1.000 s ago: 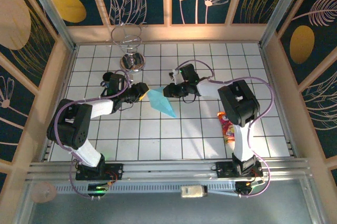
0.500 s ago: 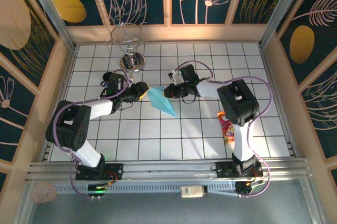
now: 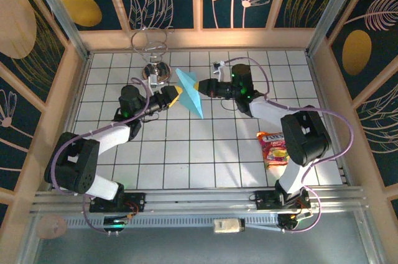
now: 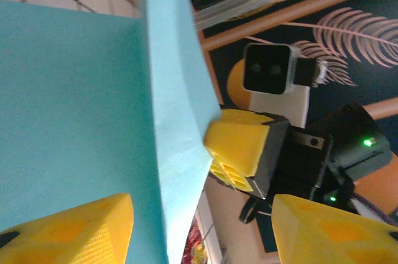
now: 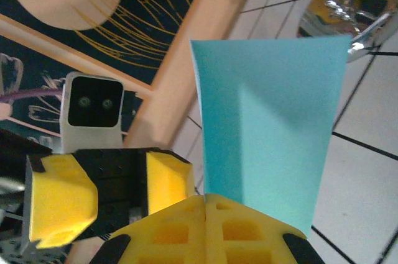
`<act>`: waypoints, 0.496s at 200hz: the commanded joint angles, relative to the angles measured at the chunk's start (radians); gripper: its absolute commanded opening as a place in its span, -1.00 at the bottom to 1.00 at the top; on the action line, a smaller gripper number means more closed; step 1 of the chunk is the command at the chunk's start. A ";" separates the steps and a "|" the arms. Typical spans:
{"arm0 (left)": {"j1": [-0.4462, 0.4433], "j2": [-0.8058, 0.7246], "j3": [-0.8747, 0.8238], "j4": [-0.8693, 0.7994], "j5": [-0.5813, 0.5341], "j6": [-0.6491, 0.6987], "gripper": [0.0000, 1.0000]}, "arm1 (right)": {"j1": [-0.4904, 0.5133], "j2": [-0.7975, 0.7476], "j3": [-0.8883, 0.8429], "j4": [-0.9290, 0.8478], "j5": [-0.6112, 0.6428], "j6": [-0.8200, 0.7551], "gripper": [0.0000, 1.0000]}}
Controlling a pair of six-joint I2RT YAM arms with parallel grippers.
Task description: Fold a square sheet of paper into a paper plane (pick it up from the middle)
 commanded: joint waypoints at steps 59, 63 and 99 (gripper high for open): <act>-0.056 0.041 0.067 0.089 0.041 0.013 0.02 | -0.001 -0.033 -0.041 0.218 -0.081 0.208 -0.98; -0.056 0.040 0.071 0.074 0.036 0.019 0.02 | -0.001 -0.034 -0.042 0.220 -0.081 0.211 -0.99; -0.062 0.038 0.082 -0.004 0.013 0.065 0.09 | -0.001 -0.035 -0.043 0.236 -0.087 0.237 -0.98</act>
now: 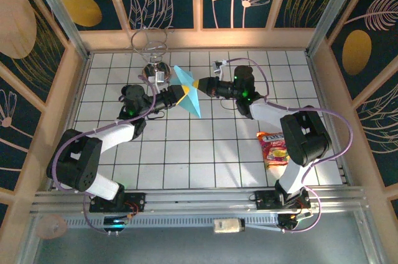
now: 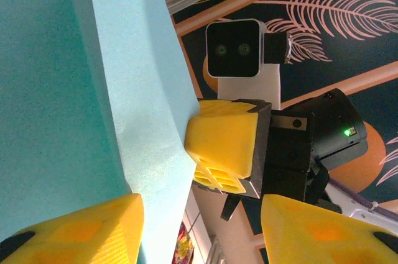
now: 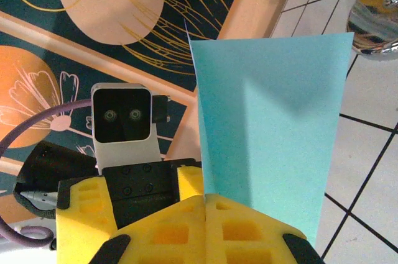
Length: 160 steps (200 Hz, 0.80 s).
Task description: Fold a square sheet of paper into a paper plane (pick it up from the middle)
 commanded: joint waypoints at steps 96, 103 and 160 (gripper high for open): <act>-0.019 0.056 0.043 0.059 0.039 0.010 -0.05 | -0.003 -0.019 -0.014 0.142 -0.043 0.113 -0.98; -0.021 0.061 0.043 0.088 0.051 -0.004 -0.09 | -0.003 -0.016 -0.014 0.150 -0.044 0.119 -0.98; -0.021 0.058 0.017 0.213 0.078 -0.048 -0.51 | -0.018 -0.014 -0.020 0.147 -0.029 0.137 -0.96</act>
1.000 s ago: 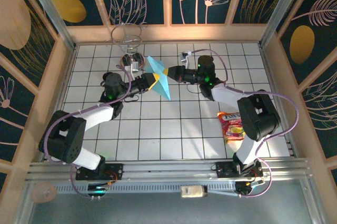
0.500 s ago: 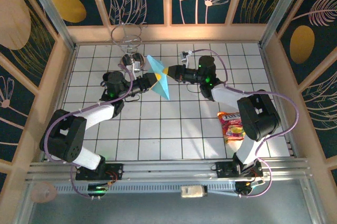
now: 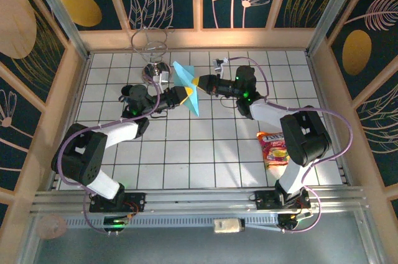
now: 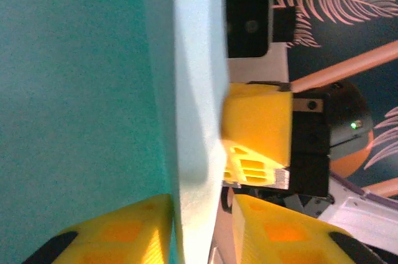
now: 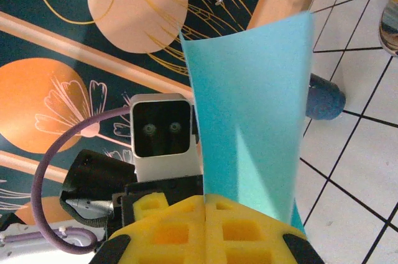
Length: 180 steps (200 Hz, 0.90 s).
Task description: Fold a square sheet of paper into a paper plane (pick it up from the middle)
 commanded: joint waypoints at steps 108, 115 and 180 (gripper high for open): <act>-0.004 -0.065 0.072 -0.363 -0.079 0.286 -0.87 | -0.095 -0.166 -0.014 -0.381 0.197 -0.255 -0.05; -0.005 -0.071 0.084 -0.425 -0.101 0.327 -0.86 | -0.104 -0.184 -0.013 -0.426 0.232 -0.289 -0.03; -0.049 -0.018 0.358 -1.181 -0.681 0.737 -0.86 | -0.115 -0.315 0.007 -0.741 0.651 -0.494 0.07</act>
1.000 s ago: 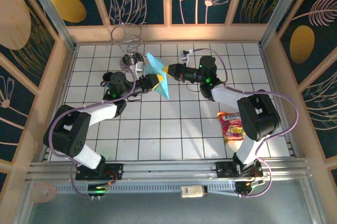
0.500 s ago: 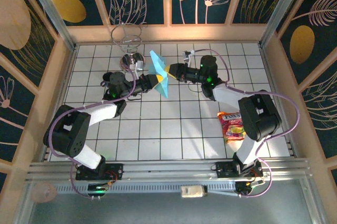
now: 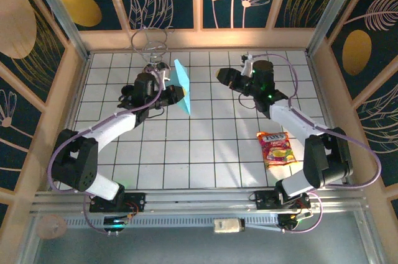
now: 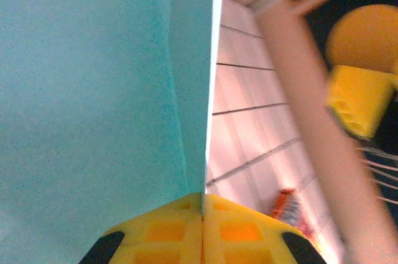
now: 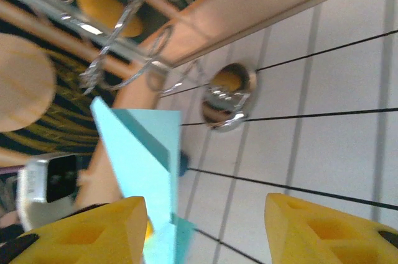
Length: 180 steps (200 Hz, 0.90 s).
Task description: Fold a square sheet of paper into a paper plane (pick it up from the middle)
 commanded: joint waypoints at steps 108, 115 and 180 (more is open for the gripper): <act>-0.270 0.497 0.461 -0.812 -1.284 0.241 -0.86 | -0.048 -0.119 -0.070 -0.208 0.390 -0.049 0.07; -0.281 0.523 0.471 -0.820 -1.306 0.237 -0.86 | -0.051 -0.122 -0.075 -0.208 0.387 -0.045 0.07; -0.342 0.684 0.544 -0.837 -1.313 0.216 -0.79 | -0.059 -0.112 -0.090 -0.204 0.358 -0.027 0.06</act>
